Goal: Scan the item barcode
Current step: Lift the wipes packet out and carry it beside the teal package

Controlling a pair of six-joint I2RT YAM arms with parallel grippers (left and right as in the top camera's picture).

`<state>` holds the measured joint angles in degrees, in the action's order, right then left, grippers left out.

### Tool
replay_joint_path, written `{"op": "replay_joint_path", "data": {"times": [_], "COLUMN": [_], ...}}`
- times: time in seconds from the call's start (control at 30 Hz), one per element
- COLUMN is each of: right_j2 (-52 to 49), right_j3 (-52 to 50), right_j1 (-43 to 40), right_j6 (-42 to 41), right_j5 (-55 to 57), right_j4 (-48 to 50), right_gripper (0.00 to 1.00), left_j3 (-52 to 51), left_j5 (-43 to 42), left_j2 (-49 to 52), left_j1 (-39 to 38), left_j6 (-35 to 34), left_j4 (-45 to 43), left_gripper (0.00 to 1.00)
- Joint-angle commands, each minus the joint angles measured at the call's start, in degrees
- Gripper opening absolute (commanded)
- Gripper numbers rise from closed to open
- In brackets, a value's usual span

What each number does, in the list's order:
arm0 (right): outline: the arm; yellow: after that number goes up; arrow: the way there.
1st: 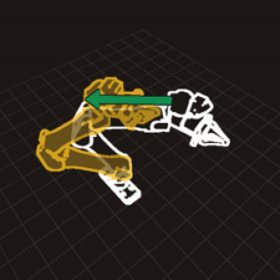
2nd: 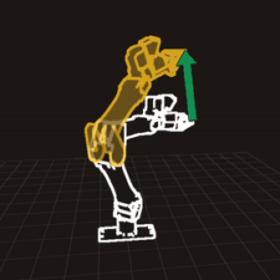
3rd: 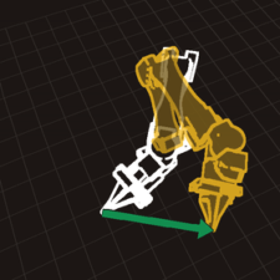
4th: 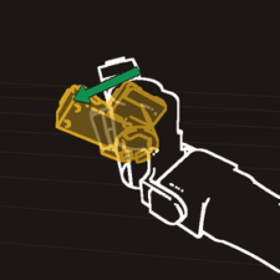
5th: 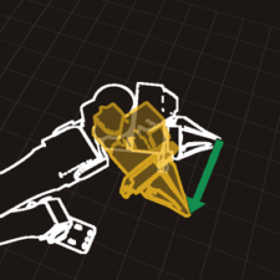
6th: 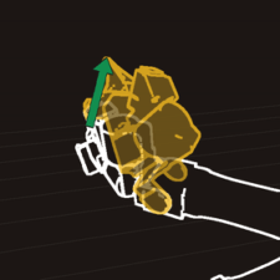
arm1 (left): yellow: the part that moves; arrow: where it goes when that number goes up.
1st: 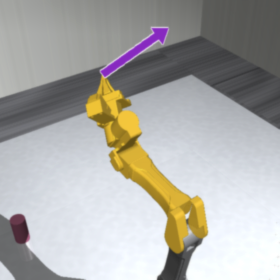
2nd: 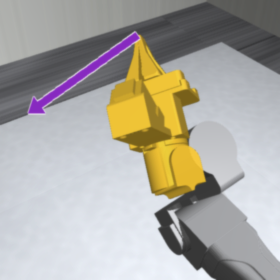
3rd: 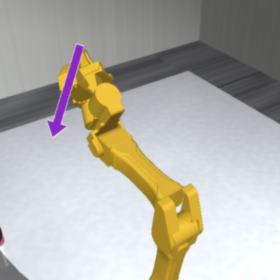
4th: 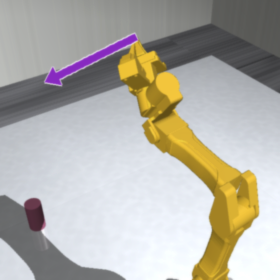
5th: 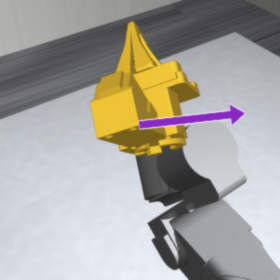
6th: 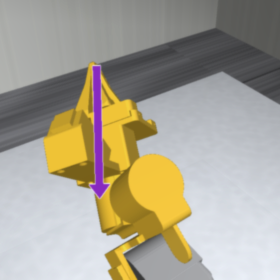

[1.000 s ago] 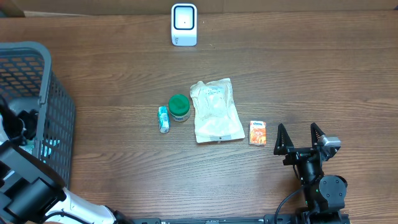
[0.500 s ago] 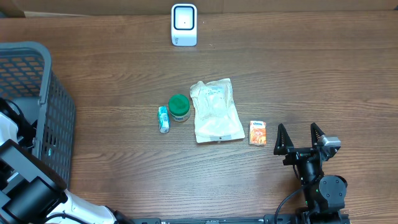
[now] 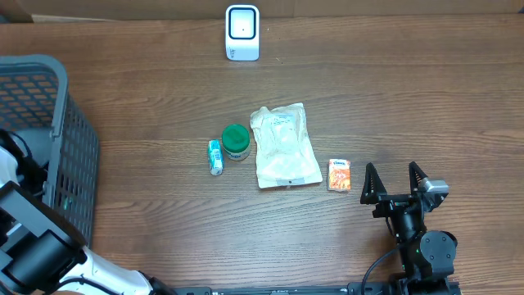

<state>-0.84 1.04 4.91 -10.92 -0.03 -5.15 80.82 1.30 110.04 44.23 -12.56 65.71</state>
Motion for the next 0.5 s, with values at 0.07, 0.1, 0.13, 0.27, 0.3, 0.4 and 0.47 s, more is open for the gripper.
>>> {"op": "replay_joint_path", "data": {"times": [0.07, 0.1, 0.13, 0.27, 0.3, 0.4, 0.47], "right_j2": [0.68, 0.68, 0.68, 0.68, 0.68, 0.68, 0.68], "right_j3": [-0.57, -0.57, -0.57, -0.59, -0.59, -0.59, -0.59], "right_j1": [-0.11, -0.11, -0.11, -0.11, -0.11, -0.11, -0.11], "right_j6": [-0.22, -0.22, -0.22, -0.22, -0.22, -0.22, -0.22], "right_j5": [-0.26, -0.26, -0.26, -0.26, -0.26, -0.26, -0.26], "right_j4": [0.37, 0.37, 0.37, 0.37, 0.37, 0.37, 0.37], "right_gripper": [1.0, 1.0, 1.0, 1.0, 1.0, 1.0, 1.0], "left_j3": [16.15, 19.8, 22.99, 36.17, 39.3, 47.06, 50.56], "left_j5": [-3.3, -5.35, -7.37, -16.57, -19.04, -28.33, -36.15], "left_j2": [-0.15, -0.2, -0.24, -0.57, -0.61, -1.2, -1.9], "left_j1": [-0.02, -0.02, -0.02, -0.02, -0.02, -0.15, -0.7], "left_j6": [-4.46, -4.66, -4.63, -4.63, -4.63, -4.59, -4.04], "left_j4": [8.81, 11.04, 12.72, 18.62, 19.85, 22.23, 23.04], "left_gripper": [0.04, 0.04, 0.04, 0.04, 0.04, 0.04, 0.04]}}
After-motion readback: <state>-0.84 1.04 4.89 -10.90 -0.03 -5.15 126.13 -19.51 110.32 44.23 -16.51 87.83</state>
